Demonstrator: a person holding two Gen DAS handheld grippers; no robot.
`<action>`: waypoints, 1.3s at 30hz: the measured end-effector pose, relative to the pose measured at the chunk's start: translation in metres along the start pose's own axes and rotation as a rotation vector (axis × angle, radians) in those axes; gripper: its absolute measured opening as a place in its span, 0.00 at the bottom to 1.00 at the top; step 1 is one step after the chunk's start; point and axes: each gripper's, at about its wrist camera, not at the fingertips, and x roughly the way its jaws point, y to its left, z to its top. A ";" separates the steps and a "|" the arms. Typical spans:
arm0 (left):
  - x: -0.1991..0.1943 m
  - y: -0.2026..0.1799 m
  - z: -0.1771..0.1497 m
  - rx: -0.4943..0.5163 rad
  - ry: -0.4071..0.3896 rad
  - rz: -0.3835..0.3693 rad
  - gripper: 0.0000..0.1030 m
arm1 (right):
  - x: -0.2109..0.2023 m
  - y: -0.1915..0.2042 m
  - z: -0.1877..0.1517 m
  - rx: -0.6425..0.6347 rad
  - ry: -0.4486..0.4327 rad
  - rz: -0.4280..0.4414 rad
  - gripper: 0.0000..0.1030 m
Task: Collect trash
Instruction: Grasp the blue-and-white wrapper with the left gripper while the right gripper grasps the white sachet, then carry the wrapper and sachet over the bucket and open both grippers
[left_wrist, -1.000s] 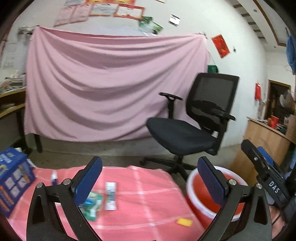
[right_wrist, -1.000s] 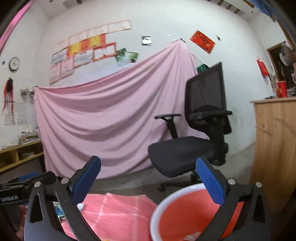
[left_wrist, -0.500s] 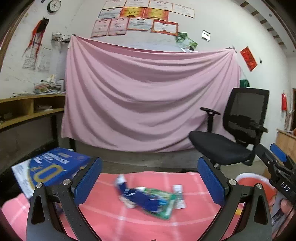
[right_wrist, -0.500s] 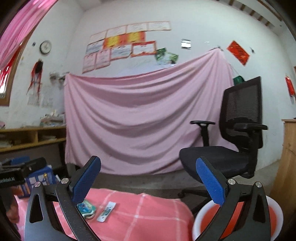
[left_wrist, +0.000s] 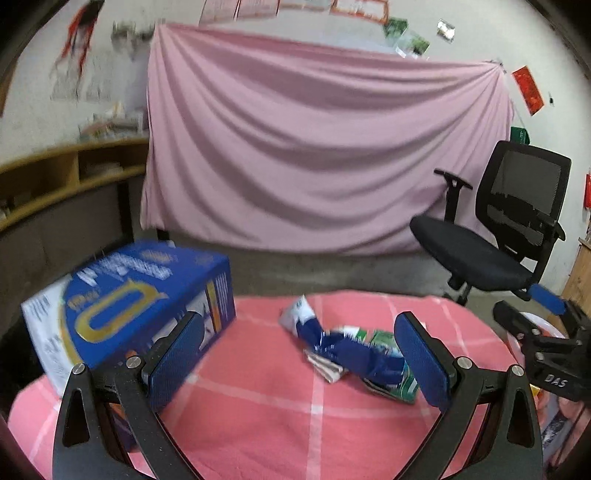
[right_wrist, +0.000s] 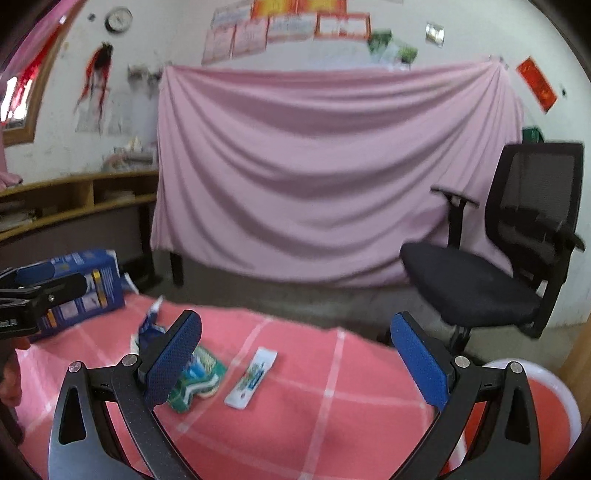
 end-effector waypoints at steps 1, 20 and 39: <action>0.006 0.001 0.001 -0.010 0.029 -0.006 0.97 | 0.006 -0.001 -0.001 0.005 0.031 0.005 0.92; 0.107 0.006 0.014 -0.214 0.415 -0.068 0.36 | 0.087 0.021 -0.017 -0.050 0.432 0.120 0.45; 0.077 0.006 0.012 -0.172 0.337 -0.110 0.25 | 0.082 0.014 -0.029 -0.035 0.505 0.187 0.17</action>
